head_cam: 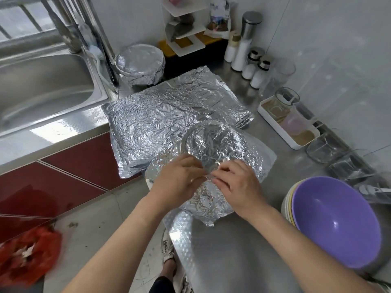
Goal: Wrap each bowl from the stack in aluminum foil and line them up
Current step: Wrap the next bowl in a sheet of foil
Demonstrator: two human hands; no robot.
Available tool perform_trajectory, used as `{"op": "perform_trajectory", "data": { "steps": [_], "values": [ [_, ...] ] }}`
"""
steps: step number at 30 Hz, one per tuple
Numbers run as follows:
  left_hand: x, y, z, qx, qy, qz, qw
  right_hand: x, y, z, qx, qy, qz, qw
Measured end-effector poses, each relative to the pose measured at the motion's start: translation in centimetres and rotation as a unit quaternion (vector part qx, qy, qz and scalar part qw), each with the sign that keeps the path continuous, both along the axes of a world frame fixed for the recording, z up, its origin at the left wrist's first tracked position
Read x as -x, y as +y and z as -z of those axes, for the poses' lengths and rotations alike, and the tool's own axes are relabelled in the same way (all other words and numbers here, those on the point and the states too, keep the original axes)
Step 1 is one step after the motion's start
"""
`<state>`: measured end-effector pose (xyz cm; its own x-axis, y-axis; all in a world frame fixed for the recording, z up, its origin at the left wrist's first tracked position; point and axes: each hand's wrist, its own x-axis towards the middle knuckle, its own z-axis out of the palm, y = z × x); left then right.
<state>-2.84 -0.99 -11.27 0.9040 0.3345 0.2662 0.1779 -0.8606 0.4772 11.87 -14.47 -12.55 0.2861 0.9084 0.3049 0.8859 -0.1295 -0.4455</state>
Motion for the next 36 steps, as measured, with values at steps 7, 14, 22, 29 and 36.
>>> {"op": "perform_trajectory", "data": {
  "steps": [7, 14, 22, 29, 36],
  "values": [
    [-0.3, -0.1, 1.6, 0.001, -0.012, -0.002, 1.000, 0.0, -0.3, 0.2, 0.007, -0.067, -0.047, 0.997],
    [-0.4, -0.5, 1.8, 0.001, -0.036, -0.010, 0.999, 0.5, 0.1, 0.9, 0.010, -0.140, 0.000, 0.990],
    [-0.6, -1.9, 1.8, -0.024, -0.044, 0.004, 0.999, 0.3, -1.4, 0.6, 0.018, -0.124, 0.008, 0.992],
    [-0.3, -1.9, 1.3, -0.027, -0.007, 0.011, 1.000, 1.5, -2.0, 0.0, 0.017, -0.067, 0.001, 0.998],
    [1.3, -1.9, 0.7, -0.013, 0.009, -0.029, 0.999, 0.1, -3.3, -0.4, -0.021, 0.005, 0.000, 1.000]
  ]
}}
